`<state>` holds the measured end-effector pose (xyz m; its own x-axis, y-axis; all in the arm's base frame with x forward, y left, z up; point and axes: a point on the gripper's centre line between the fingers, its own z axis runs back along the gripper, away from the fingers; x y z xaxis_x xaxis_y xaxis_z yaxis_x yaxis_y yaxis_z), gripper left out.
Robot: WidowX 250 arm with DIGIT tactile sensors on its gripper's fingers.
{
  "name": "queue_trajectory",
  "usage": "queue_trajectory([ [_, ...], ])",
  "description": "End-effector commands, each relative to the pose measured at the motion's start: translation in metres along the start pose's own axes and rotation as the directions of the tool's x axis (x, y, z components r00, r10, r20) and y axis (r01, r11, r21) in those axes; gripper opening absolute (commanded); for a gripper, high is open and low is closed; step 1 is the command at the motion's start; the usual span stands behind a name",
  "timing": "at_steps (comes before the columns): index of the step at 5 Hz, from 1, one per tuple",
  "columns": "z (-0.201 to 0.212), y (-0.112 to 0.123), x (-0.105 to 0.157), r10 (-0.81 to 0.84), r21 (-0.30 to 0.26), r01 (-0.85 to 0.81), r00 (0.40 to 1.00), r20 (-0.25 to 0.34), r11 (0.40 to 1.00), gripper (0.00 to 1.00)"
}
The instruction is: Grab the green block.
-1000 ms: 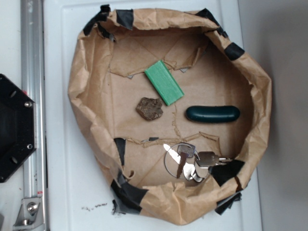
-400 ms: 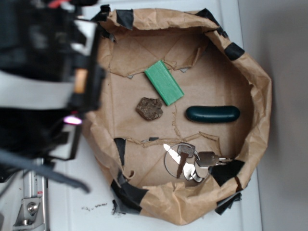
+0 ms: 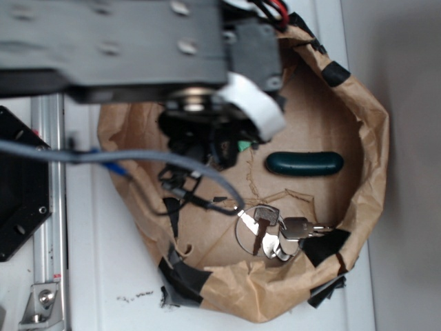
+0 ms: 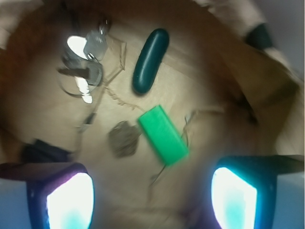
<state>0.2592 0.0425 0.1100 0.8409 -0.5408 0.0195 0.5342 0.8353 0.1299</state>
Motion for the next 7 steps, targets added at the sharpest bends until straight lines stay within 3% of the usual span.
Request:
queue_trajectory([
  [1,-0.077,-0.017,0.028,-0.408,-0.038,0.408,0.895,-0.181,0.912,1.00],
  [2,-0.099,-0.021,0.025,-0.485,-0.088,0.478,0.842,-0.238,0.874,1.00],
  [3,-0.091,-0.018,0.024,-0.430,-0.042,0.433,0.874,-0.227,0.901,0.00],
  [6,-0.054,-0.014,0.013,-0.292,0.050,0.305,0.940,-0.176,0.951,0.00],
  [7,-0.022,-0.013,0.004,-0.098,0.123,0.109,0.991,-0.088,0.986,0.00],
])
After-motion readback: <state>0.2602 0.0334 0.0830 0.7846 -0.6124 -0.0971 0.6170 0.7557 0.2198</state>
